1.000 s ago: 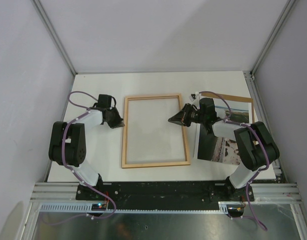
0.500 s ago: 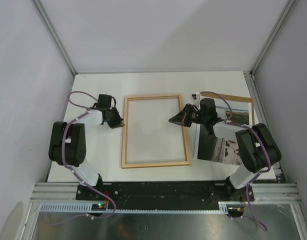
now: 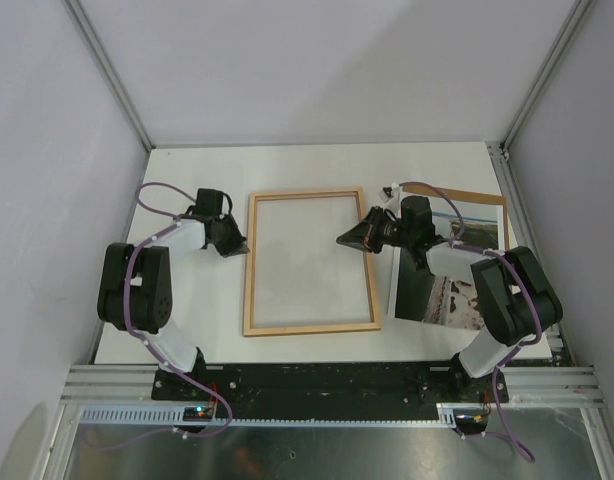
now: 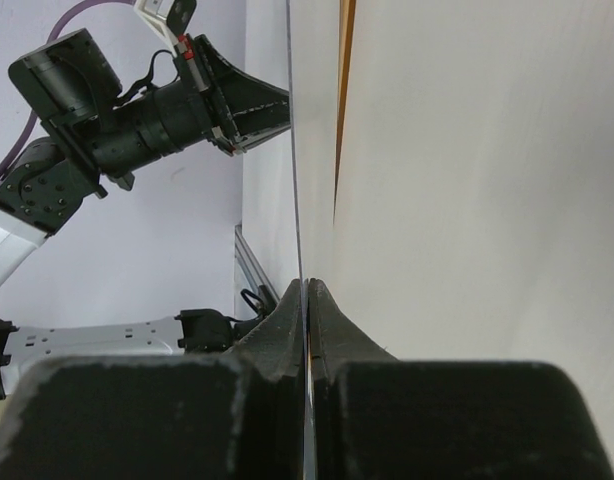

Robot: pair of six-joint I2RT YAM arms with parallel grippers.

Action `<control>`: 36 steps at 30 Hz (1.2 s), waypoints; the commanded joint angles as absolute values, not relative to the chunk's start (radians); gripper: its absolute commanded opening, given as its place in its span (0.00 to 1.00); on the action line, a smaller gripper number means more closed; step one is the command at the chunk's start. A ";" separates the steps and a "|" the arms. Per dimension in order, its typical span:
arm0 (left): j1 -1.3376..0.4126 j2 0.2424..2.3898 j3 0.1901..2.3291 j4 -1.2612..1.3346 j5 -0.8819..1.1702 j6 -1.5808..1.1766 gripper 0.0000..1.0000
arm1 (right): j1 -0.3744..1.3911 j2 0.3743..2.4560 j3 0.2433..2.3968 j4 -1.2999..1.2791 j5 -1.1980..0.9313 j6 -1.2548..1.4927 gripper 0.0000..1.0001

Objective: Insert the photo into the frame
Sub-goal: Place the glass panel at the frame body.

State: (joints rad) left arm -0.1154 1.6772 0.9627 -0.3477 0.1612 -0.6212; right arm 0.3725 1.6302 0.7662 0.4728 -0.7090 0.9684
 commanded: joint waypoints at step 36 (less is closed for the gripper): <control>-0.126 1.729 0.938 -0.394 0.147 -0.611 0.00 | 0.386 1.668 0.757 0.464 -0.851 0.964 0.00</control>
State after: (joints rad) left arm -0.1154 1.6794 0.9630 -0.3454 0.1646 -0.6212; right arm 0.3687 1.6470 0.7662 0.4839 -0.7757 0.9821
